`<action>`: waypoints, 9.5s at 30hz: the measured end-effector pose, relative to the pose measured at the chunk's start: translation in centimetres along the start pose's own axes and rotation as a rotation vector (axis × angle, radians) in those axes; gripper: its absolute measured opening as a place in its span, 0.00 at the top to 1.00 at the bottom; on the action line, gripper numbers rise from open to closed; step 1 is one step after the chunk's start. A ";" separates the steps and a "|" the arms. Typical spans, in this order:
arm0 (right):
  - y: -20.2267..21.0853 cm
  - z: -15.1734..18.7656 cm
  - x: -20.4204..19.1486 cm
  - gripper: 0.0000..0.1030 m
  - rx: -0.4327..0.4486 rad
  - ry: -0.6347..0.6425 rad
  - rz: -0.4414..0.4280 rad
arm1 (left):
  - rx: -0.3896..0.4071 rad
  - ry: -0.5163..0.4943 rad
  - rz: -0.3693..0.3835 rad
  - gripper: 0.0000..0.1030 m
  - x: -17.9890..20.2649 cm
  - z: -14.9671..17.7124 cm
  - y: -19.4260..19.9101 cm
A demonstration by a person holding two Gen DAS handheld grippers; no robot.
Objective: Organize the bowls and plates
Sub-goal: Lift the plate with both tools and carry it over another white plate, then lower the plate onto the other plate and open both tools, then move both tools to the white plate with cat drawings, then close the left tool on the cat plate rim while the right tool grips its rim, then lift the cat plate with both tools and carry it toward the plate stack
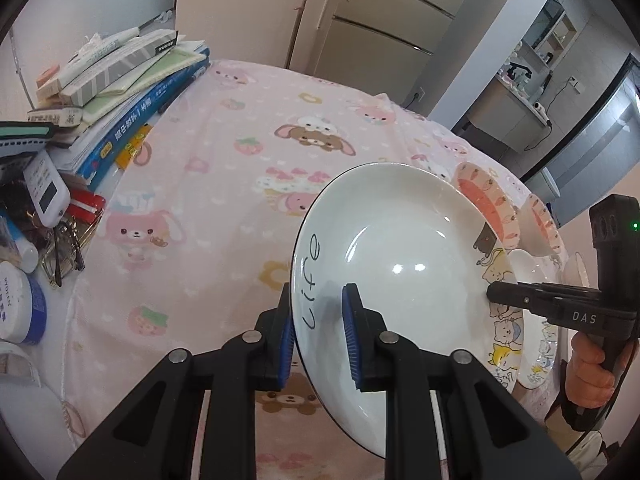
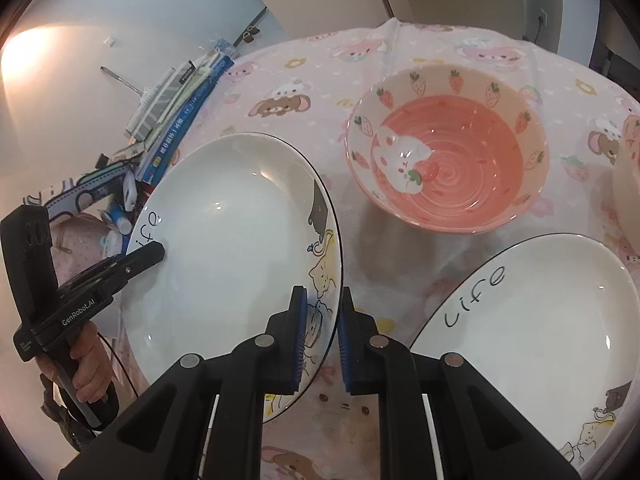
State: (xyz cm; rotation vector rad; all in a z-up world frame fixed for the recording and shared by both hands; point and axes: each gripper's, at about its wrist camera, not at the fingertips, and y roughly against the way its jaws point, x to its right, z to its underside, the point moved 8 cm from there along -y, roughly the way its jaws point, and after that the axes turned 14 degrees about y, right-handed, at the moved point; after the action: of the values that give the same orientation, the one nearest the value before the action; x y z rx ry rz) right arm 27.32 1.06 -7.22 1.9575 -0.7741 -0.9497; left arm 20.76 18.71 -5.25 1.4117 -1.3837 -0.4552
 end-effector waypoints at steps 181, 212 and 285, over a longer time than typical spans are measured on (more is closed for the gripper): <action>28.2 18.8 12.4 0.33 0.335 -0.143 0.293 | 0.486 -0.463 0.235 0.00 31.0 12.6 10.5; 31.1 32.3 24.9 0.33 0.306 -0.398 0.383 | 0.141 -0.632 0.227 0.00 42.5 23.5 -2.3; 25.0 34.4 29.3 0.72 0.223 -0.501 0.285 | -0.292 -0.643 0.203 0.77 42.1 25.2 -12.5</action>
State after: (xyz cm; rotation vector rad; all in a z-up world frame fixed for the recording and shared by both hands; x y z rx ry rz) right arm 9.92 -47.53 -9.00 1.7377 -1.4549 -1.2323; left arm 16.53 -31.63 -8.86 0.9013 -1.8551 -0.9894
